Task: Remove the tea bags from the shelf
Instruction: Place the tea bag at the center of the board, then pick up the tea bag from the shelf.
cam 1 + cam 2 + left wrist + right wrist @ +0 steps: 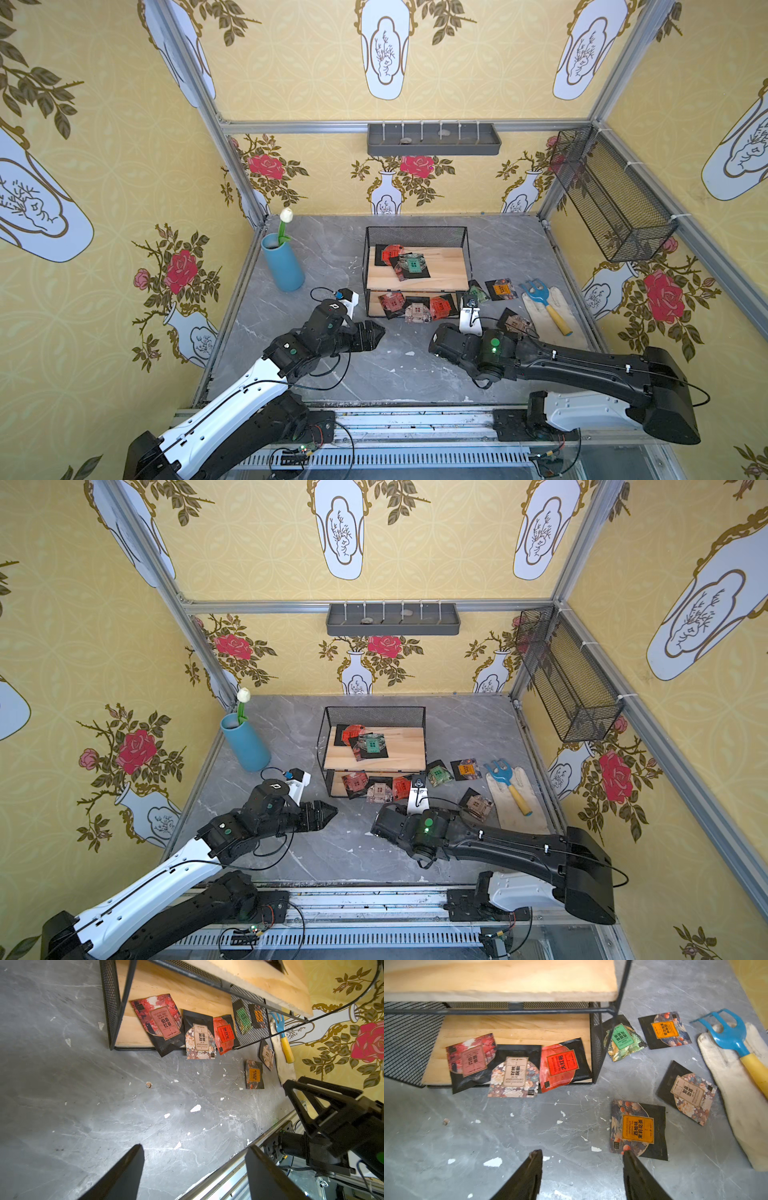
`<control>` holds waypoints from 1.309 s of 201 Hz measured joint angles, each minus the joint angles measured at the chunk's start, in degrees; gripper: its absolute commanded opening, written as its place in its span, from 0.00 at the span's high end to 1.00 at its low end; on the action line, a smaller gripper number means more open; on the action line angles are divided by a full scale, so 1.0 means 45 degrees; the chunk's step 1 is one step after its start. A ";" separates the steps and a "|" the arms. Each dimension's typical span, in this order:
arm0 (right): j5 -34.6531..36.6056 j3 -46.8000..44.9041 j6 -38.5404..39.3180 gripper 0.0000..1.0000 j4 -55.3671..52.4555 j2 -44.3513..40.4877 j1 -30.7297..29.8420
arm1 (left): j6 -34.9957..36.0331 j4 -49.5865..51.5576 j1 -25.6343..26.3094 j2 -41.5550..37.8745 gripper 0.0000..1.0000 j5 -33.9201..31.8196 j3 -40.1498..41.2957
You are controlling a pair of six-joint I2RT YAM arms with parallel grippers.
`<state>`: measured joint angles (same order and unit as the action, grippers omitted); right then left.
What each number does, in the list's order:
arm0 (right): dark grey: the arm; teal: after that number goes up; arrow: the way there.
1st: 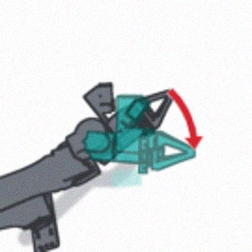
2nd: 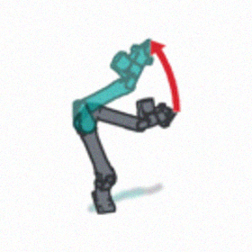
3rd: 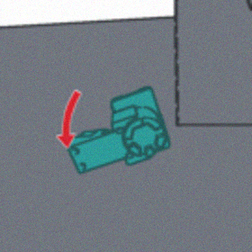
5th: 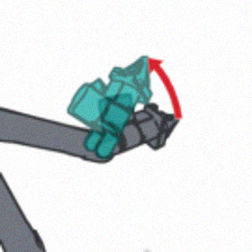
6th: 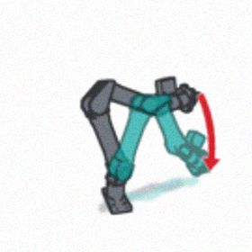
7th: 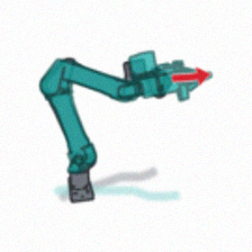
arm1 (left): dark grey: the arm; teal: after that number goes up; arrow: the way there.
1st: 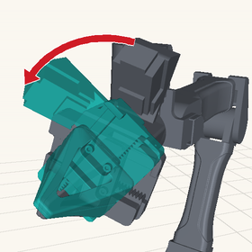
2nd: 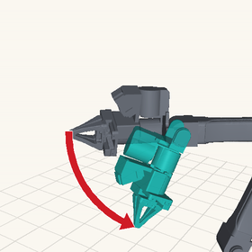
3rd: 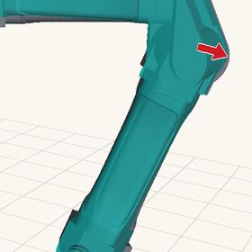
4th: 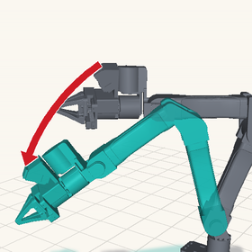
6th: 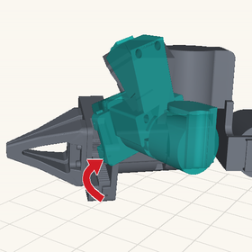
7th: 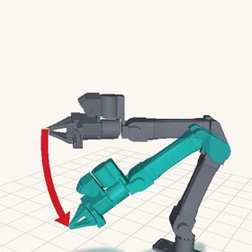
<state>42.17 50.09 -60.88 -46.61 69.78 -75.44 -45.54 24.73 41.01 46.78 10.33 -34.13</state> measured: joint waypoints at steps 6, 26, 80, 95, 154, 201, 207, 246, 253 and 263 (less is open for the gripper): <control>0.0015 0.0194 0.0238 0.32 -0.0015 -0.0005 -0.0136 | -0.0005 0.0005 0.0000 0.0000 0.14 0.0000 0.0000; -0.0015 0.0743 0.0840 0.29 0.0019 -0.0005 -0.0340 | -0.0039 0.0029 0.0000 -0.0024 0.14 0.0044 -0.0053; -0.0471 0.2113 0.2973 0.24 0.0515 -0.0010 0.0126 | -0.0223 0.0058 0.0010 -0.0068 0.14 0.0097 -0.0165; -0.0976 0.2448 0.3628 0.21 0.0724 0.0000 0.0738 | -0.0228 0.0087 0.0010 -0.0058 0.14 0.0102 -0.0257; -0.3162 0.4692 0.6237 0.13 0.1185 0.1608 0.2783 | -0.0228 0.0131 0.0019 0.0107 0.14 0.0097 -0.0568; -0.4697 0.6309 0.7577 0.12 0.1530 0.2837 0.4391 | -0.0223 0.0146 0.0019 0.0097 0.14 0.0087 -0.0617; -0.4862 0.6489 0.7679 0.13 0.1579 0.2997 0.4537 | -0.0223 0.0151 0.0019 0.0092 0.14 0.0083 -0.0622; -0.5790 0.7674 0.8393 0.15 0.1758 0.4235 0.5251 | -0.0209 0.0209 0.0005 0.0146 0.14 -0.0044 -0.0787; -0.5950 0.7902 0.8544 0.15 0.1753 0.4483 0.5348 | -0.0204 0.0214 -0.0005 0.0175 0.14 -0.0063 -0.0806; -0.6037 0.8189 0.8582 0.15 0.1758 0.4789 0.5459 | -0.0175 0.0219 -0.0010 0.0204 0.14 -0.0068 -0.0806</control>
<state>15.00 86.94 -22.26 -38.70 91.33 -50.87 -46.33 25.71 40.97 47.70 10.02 -37.76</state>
